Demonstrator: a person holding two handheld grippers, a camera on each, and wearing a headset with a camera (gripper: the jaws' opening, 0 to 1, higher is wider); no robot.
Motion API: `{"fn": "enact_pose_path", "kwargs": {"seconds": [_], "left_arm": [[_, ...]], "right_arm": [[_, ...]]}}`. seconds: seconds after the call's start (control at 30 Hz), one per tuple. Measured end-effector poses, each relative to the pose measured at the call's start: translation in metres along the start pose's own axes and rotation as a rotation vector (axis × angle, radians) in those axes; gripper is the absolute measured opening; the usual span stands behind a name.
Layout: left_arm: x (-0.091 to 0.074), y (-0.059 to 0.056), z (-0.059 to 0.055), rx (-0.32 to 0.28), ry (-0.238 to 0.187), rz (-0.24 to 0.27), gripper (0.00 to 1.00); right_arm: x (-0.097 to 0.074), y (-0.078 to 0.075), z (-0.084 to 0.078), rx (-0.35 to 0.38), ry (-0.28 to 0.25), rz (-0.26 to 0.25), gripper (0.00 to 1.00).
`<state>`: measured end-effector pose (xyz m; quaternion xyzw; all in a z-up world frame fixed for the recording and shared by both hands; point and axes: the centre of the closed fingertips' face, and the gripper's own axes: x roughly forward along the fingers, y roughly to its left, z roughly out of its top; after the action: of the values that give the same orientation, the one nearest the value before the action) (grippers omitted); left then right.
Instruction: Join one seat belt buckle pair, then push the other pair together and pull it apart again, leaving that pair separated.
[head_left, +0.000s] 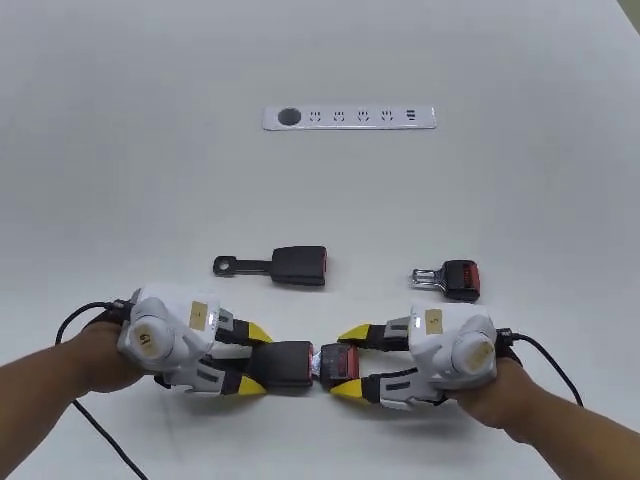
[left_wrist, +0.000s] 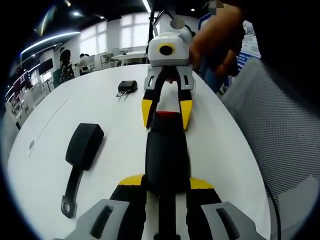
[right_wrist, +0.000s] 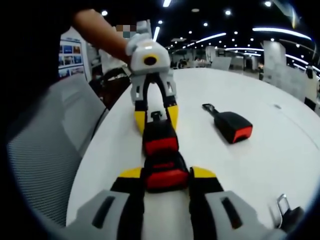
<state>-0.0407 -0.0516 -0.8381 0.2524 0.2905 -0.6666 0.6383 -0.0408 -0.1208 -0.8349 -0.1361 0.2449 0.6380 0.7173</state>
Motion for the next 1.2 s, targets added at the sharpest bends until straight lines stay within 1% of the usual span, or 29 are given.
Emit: {"fn": "enact_pose_path", "kwargs": {"seconds": [0.27,0.47,0.6,0.67,0.73,0.87,1.03,1.1,1.13,1.17,1.2], "left_arm": [[0.0,0.0,-0.001,0.001,-0.007,-0.006,0.31],[0.0,-0.001,0.0,0.003,0.001,-0.003,0.31],[0.0,0.0,0.0,0.011,0.018,0.001,0.31],[0.0,0.0,0.0,0.004,0.023,0.004,0.32],[0.001,-0.001,0.001,0.011,0.034,0.005,0.32],[0.001,0.0,0.001,0.025,0.061,0.004,0.32],[0.001,0.0,0.0,0.017,0.08,0.012,0.32],[0.0,0.0,-0.002,0.013,0.09,0.018,0.32],[0.0,0.0,-0.002,-0.002,0.091,0.023,0.33],[-0.001,0.0,-0.001,-0.029,0.083,0.03,0.35],[-0.002,0.0,0.0,-0.039,0.081,0.035,0.4]], "right_arm": [[0.0,0.0,0.0,0.01,-0.014,-0.002,0.33],[0.0,0.0,0.0,0.01,-0.011,-0.003,0.33],[0.001,0.0,0.001,-0.001,0.002,-0.01,0.34],[0.001,0.001,0.001,-0.015,0.013,-0.011,0.34],[0.001,0.001,0.002,-0.034,0.026,-0.015,0.35],[0.002,0.001,0.002,-0.045,0.044,-0.022,0.36],[0.001,0.001,0.003,-0.043,0.054,-0.04,0.36],[0.001,0.001,0.004,-0.025,0.051,-0.045,0.39],[0.001,0.002,0.007,-0.027,0.044,-0.05,0.44],[0.001,0.002,0.008,-0.026,0.038,-0.057,0.49],[0.001,0.001,0.012,-0.009,0.018,-0.06,0.54]]}}
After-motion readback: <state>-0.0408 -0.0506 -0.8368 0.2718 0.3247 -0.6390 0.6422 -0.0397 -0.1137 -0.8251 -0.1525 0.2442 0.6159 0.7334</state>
